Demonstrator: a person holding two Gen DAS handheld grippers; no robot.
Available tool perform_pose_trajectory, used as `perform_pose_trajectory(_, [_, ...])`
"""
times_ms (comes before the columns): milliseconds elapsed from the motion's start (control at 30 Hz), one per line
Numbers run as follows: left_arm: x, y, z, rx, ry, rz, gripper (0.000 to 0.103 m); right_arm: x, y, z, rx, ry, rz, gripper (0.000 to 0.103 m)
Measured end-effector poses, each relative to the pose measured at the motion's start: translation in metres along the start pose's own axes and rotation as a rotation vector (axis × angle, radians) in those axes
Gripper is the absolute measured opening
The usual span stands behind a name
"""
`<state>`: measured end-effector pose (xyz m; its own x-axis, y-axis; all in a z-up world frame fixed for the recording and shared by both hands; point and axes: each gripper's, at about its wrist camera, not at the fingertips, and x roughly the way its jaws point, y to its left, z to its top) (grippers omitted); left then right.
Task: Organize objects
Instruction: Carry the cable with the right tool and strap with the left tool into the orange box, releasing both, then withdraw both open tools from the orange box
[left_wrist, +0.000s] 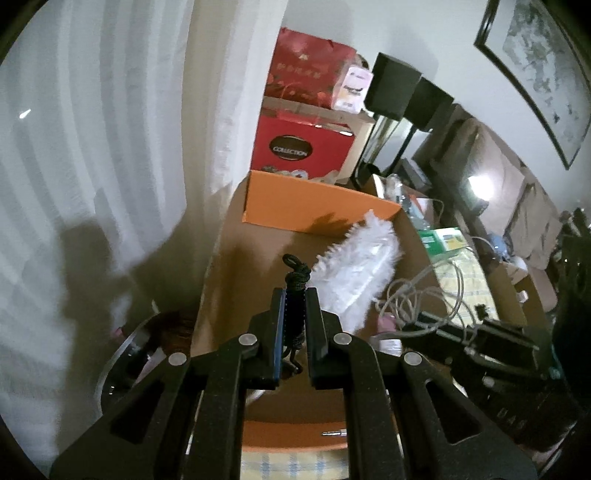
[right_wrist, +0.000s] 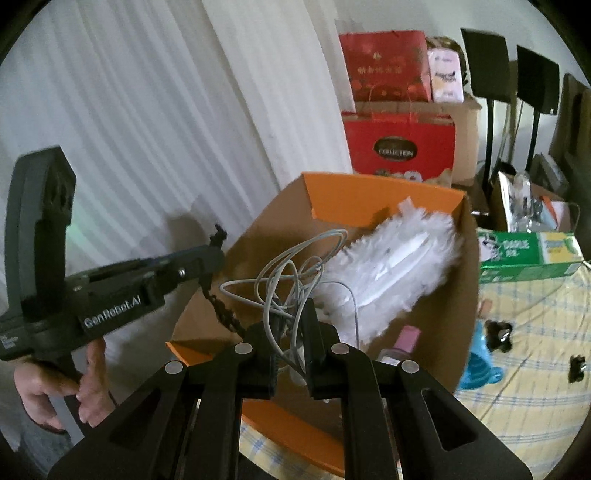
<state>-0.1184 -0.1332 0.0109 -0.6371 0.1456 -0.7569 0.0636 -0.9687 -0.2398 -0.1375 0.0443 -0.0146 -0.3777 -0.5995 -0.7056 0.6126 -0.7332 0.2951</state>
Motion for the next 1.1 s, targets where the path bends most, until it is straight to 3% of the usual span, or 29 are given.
perform_pose_trajectory(300, [0.041, 0.005, 0.008, 0.008, 0.054, 0.047, 0.009, 0.039, -0.004, -0.012, -0.013, 0.088, -0.04, 0.016])
perform_pose_trajectory(467, [0.062, 0.005, 0.009, 0.012, 0.094, 0.054, 0.01, 0.053, -0.012, -0.015, -0.007, 0.135, -0.082, 0.03])
perform_pose_trajectory(500, [0.064, 0.005, 0.009, 0.013, 0.099, 0.054, 0.016, 0.054, -0.014, -0.015, -0.008, 0.141, -0.085, 0.03])
perform_pose_trajectory(600, [0.067, 0.007, 0.01, 0.001, 0.099, 0.053, 0.036, 0.052, -0.016, -0.015, -0.007, 0.148, -0.098, 0.047])
perform_pose_trajectory(767, [0.06, 0.01, 0.009, -0.005, 0.072, 0.063, 0.054, 0.034, -0.021, -0.01, 0.002, 0.118, -0.095, 0.064])
perform_pose_trajectory(900, [0.049, 0.011, 0.009, -0.015, 0.048, 0.066, 0.07, 0.015, -0.023, -0.005, 0.003, 0.083, -0.092, 0.068])
perform_pose_trajectory(1100, [0.025, 0.004, 0.009, -0.011, -0.006, 0.055, 0.088, -0.008, -0.022, -0.002, -0.016, 0.038, -0.118, 0.085])
